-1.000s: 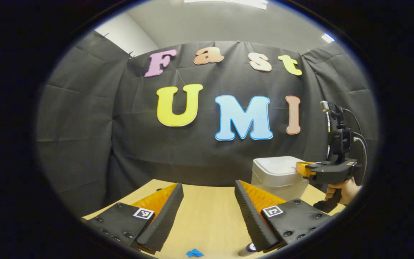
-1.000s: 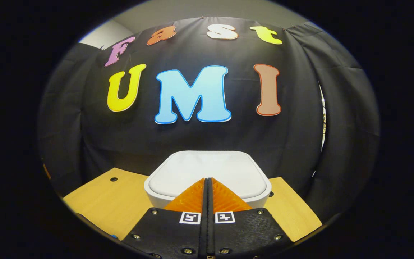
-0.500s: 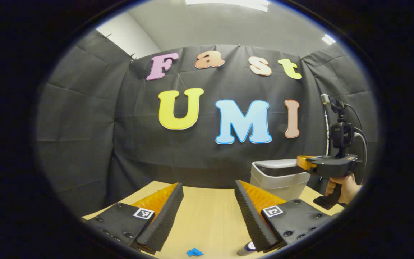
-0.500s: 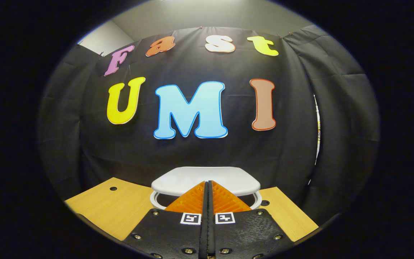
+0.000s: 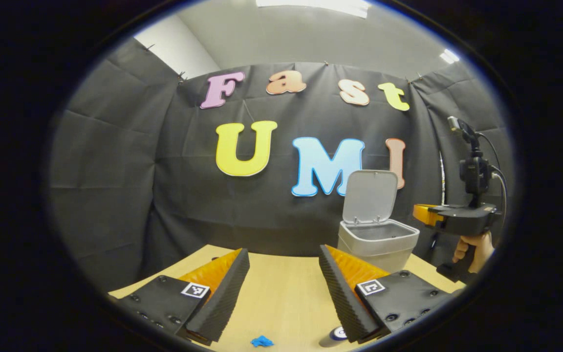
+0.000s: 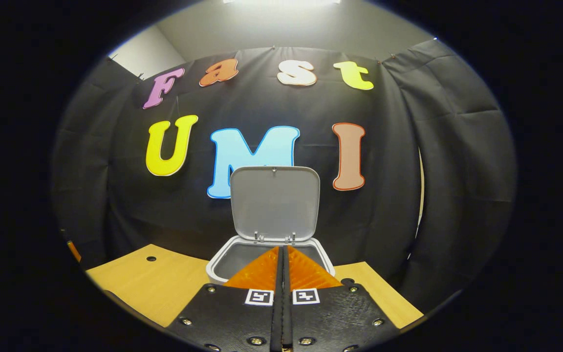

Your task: Press the lid of the desktop garbage bin to open it, pick up the crumpled paper on the desktop and throw it into the bin, then pick up the pop can on the desktop and drop it into the bin, and finally close the garbage bin lid.

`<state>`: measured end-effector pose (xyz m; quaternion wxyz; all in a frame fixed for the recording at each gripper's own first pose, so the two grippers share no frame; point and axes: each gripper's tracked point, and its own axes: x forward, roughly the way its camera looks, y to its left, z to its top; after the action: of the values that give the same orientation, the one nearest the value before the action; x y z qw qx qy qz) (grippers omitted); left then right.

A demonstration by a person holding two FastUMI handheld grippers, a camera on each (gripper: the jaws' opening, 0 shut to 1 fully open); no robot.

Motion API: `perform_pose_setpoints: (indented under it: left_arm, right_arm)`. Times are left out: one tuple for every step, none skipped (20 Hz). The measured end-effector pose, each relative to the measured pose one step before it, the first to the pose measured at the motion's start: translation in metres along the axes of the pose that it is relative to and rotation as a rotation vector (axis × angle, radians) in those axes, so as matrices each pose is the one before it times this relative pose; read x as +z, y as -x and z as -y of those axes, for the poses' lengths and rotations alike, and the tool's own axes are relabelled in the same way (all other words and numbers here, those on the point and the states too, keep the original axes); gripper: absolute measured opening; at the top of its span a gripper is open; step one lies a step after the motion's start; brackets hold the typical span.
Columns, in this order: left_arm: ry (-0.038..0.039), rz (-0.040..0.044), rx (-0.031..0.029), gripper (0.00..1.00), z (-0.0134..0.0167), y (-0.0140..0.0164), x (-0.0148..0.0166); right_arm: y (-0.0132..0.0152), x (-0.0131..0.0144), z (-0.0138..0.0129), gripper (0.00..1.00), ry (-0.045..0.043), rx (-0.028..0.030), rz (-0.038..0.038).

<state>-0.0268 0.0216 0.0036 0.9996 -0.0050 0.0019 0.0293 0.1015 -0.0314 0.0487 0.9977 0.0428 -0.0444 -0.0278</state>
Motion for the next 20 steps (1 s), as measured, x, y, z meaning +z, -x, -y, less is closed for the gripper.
perform_pose_setpoints:
  left_arm:
    - [-0.00129,-0.00067,-0.00180,0.96,0.00049,-0.00067,-0.00096]
    - [-0.00289,-0.00155,-0.00091,0.96,-0.00013,-0.00069,-0.00103]
    - [-0.00257,-0.00207,-0.00043,0.96,-0.00001,-0.00058,-0.00165]
    - [0.00003,-0.00261,-0.00152,0.96,-0.00001,-0.00043,-0.00141]
    - [0.00139,-0.00494,-0.00282,0.96,0.00063,-0.00035,-0.00214]
    - [0.00214,-0.00246,-0.00212,0.96,0.00022,-0.00045,-0.00127]
    - [0.00170,-0.00143,-0.00421,0.96,0.00128,-0.00068,-0.00025]
    - [-0.00150,-0.00269,-0.00083,0.96,0.00063,-0.00101,-0.00146]
    - [-0.00082,-0.00071,-0.00208,0.94,0.00060,0.00014,-0.00103]
    - [0.00080,-0.00062,-0.00240,0.92,0.00073,-0.00123,-0.00054]
    - [0.00219,-0.00032,-0.00192,0.92,0.00006,-0.00119,0.00015]
    - [0.00194,-0.00223,-0.00140,0.92,0.00077,-0.00088,-0.00087]
    - [0.00186,-0.00146,-0.00131,0.92,0.00001,-0.00113,-0.00141]
    - [0.00006,-0.00268,-0.00022,0.94,0.00046,-0.00103,-0.00134]
    - [-0.00170,-0.00283,0.00132,0.93,-0.00015,-0.00213,-0.00195]
    - [-0.00073,-0.00347,-0.00094,0.92,0.00015,-0.00207,-0.00205]
    - [-0.00055,-0.00459,-0.00111,0.96,0.00023,-0.00158,-0.00223]
    - [0.00003,-0.00458,-0.00210,0.94,-0.00018,-0.00120,-0.00243]
    - [0.00049,-0.00449,-0.00272,0.94,0.00122,-0.00122,-0.00172]
    - [-0.00130,-0.00376,-0.00121,0.94,-0.00034,-0.00121,-0.00133]
  right_arm:
    - [0.00236,0.00223,0.00127,0.00,0.00141,-0.00642,0.00727]
    - [0.00578,0.00019,0.00010,0.00,0.00113,-0.00232,0.00260]
    - [0.00503,0.00170,-0.00010,0.00,-0.00516,-0.00209,0.00721]
    - [0.00354,0.00171,-0.00245,0.00,-0.00635,0.00921,0.00494]
    - [0.00379,0.00117,-0.00125,0.00,-0.00574,0.00235,0.00272]
    - [0.00199,-0.00042,0.00173,0.00,-0.00497,-0.00058,0.00000]
    - [0.00327,0.00019,-0.00012,0.03,-0.00489,-0.00275,-0.00034]
    - [0.00302,0.00133,-0.00049,0.03,-0.00164,0.00120,0.00184]
    - [0.00231,0.00098,0.00110,0.10,0.00467,-0.00846,0.00268]
    - [0.00064,-0.00026,0.00054,0.11,0.00605,0.00032,0.00363]
    - [0.00377,0.00071,-0.00030,0.19,0.00845,-0.00313,-0.00082]
    - [-0.00024,-0.00246,-0.00093,0.20,0.00546,0.00570,-0.00255]
    - [0.00281,-0.00097,0.00124,0.30,0.00355,-0.00591,-0.00304]
    - [-0.00069,-0.00080,-0.00151,0.31,-0.00438,0.01009,-0.00300]
    - [0.00260,0.00023,-0.00118,0.39,-0.00681,0.00032,-0.00582]
    - [0.00419,-0.00029,-0.00092,0.42,-0.01173,0.00693,0.00085]
    - [0.00004,-0.00130,-0.00307,0.51,-0.01037,0.00892,-0.00332]
    - [0.00199,-0.00217,-0.00076,0.62,-0.00937,0.00364,-0.00375]
    - [0.00332,-0.00076,-0.00213,0.69,-0.00583,0.00594,-0.00256]
    - [0.00129,-0.00153,-0.00073,0.70,0.00091,0.00049,-0.00170]
